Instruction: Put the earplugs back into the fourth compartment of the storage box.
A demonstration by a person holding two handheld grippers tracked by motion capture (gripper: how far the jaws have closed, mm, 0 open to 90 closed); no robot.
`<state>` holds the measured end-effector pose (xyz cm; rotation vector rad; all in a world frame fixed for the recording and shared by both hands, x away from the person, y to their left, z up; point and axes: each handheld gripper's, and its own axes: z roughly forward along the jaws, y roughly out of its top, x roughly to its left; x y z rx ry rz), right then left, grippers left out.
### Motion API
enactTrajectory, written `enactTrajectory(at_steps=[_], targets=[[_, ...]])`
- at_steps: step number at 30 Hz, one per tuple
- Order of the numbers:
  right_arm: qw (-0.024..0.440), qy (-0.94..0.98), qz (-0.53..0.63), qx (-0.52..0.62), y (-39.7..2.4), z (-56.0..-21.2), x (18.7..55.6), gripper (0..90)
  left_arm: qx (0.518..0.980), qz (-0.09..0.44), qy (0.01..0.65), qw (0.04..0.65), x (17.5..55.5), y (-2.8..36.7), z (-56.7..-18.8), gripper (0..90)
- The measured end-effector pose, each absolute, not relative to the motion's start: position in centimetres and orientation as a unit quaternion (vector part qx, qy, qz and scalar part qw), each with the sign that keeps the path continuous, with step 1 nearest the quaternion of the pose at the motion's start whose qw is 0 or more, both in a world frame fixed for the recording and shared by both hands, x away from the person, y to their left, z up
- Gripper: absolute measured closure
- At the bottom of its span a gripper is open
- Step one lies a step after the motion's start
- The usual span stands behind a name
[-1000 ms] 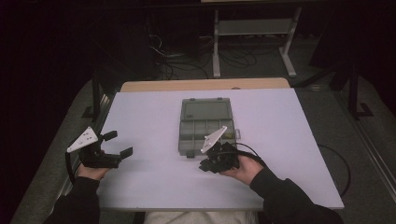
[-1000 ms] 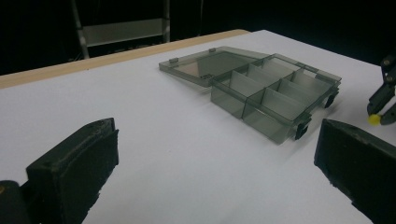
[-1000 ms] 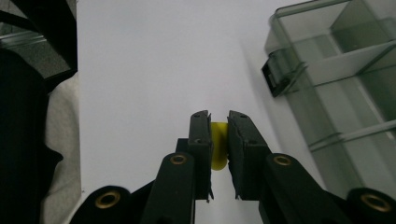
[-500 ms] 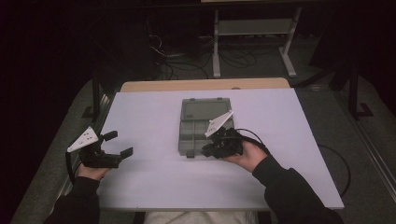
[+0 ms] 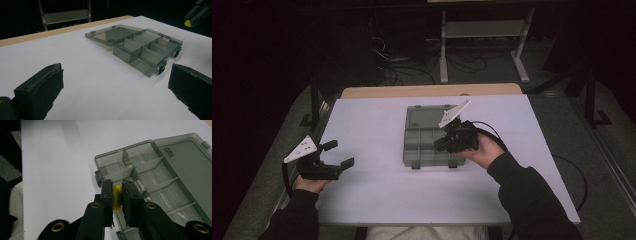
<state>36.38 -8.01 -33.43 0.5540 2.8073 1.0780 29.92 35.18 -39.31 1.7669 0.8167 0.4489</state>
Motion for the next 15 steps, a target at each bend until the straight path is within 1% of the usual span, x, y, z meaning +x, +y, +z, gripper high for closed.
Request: enactTrajectory(at_steps=[8,15], targets=[[0.055,0.91,0.354,0.207,-9.3,-33.0,38.4,78.9,0.743,0.189,0.344,0.542,29.9,35.2,-39.3,0.0],[0.065,0.901,0.357,0.236,-10.6,-33.7,40.3,79.0,0.743,0.188,0.344,0.542,29.9,35.2,-39.3,0.0]])
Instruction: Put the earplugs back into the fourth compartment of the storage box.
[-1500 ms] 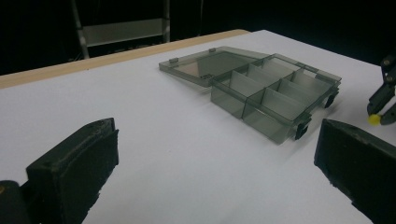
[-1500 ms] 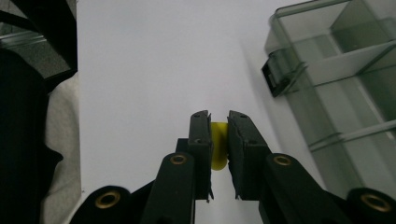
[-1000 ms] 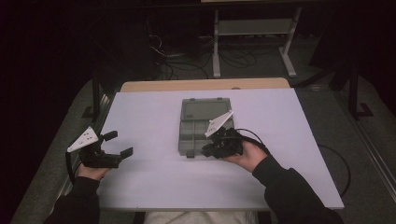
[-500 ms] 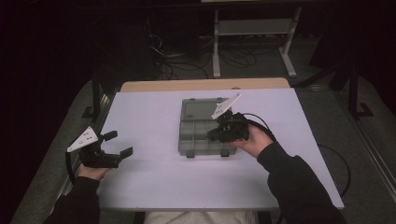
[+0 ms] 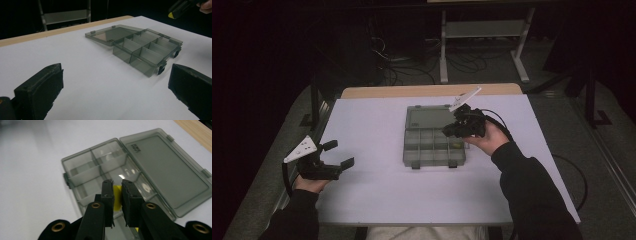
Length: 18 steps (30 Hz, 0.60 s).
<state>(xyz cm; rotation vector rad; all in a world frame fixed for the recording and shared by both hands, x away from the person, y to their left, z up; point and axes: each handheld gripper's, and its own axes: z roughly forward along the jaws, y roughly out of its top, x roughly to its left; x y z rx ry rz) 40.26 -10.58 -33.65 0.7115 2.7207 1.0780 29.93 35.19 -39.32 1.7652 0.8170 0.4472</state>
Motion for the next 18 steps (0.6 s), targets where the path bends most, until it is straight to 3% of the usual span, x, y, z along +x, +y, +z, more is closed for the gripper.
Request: enactTrajectory(at_steps=[18], targets=[[0.054,0.896,0.334,0.288,-12.0,-37.0,44.0,79.0,0.744,0.187,0.343,0.543,29.9,35.2,-39.3,0.0]])
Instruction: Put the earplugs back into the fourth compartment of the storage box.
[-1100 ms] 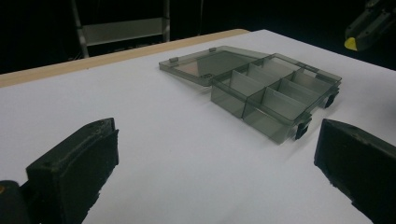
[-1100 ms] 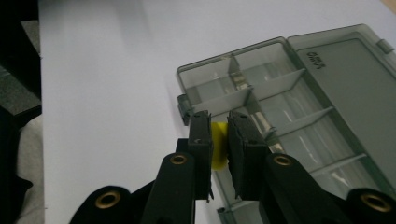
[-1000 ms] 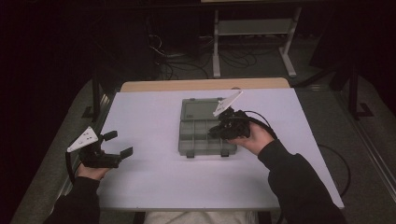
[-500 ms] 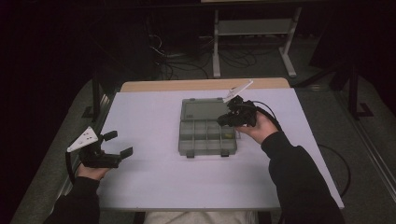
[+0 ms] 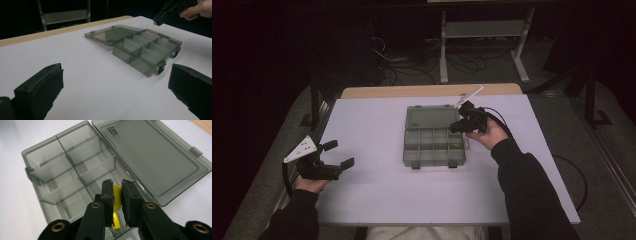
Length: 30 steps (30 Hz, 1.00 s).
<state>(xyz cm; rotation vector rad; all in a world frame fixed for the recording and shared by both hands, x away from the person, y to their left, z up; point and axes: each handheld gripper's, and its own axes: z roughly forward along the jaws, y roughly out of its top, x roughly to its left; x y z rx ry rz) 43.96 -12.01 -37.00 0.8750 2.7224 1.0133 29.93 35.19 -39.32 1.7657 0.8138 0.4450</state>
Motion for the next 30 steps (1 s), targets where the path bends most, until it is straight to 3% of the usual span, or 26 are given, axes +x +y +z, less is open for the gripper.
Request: enactTrajectory(at_steps=[21,25,30], targets=[[0.028,0.908,0.291,0.299,-11.2,-40.0,45.4,78.2,0.745,0.186,0.342,0.542,29.9,35.2,-39.3,0.0],[0.024,0.906,0.288,0.309,-11.3,-40.3,45.6,73.7,0.745,0.186,0.342,0.542,29.9,35.2,-39.3,0.0],[0.022,0.901,0.297,0.315,-11.6,-40.0,45.5,61.8,0.745,0.186,0.342,0.542,30.0,35.2,-39.3,0.0]])
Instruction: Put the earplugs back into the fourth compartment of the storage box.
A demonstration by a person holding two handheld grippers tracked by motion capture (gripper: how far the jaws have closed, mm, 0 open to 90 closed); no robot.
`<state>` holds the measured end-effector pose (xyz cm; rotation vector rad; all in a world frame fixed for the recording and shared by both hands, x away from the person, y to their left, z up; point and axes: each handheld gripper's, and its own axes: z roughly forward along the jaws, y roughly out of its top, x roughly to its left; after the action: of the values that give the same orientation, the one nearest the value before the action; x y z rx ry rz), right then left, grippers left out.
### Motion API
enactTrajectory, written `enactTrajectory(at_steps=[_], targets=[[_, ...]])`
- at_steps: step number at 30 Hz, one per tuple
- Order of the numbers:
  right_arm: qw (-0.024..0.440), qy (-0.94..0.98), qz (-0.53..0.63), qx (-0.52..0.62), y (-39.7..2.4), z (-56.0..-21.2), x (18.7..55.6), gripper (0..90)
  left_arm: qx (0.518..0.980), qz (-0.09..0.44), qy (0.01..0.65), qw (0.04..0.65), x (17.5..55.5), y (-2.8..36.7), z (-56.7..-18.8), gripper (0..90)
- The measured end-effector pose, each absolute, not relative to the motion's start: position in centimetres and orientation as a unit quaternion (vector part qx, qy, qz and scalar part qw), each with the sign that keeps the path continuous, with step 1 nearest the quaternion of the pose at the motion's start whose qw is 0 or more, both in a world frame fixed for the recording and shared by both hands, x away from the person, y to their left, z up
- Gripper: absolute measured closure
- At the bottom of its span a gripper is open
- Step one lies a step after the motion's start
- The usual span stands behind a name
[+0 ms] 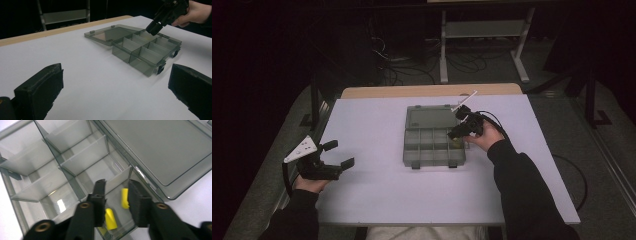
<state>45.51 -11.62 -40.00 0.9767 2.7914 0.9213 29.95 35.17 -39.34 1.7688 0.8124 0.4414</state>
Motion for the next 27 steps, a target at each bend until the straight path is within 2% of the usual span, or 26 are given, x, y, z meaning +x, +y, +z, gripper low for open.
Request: enactTrajectory(at_steps=[5,11,16,20,27], targets=[[0.033,0.897,0.312,0.312,-11.7,-39.2,45.1,44.5,0.745,0.186,0.342,0.542,29.9,35.2,-39.3,0.0],[0.047,0.891,0.326,0.313,-11.9,-38.3,44.7,14.3,0.745,0.186,0.343,0.542,29.9,35.1,-39.3,0.0],[0.059,0.884,0.339,0.316,-12.2,-37.4,44.3,11.4,0.744,0.186,0.342,0.542,29.9,35.2,-39.3,0.0],[0.067,0.881,0.349,0.314,-12.6,-36.7,43.8,1.6,0.744,0.186,0.342,0.542,29.9,35.1,-39.3,0.0],[0.079,0.873,0.364,0.316,-13.5,-35.8,43.2,0.2,0.745,0.186,0.342,0.542,29.9,35.1,-39.3,0.0]])
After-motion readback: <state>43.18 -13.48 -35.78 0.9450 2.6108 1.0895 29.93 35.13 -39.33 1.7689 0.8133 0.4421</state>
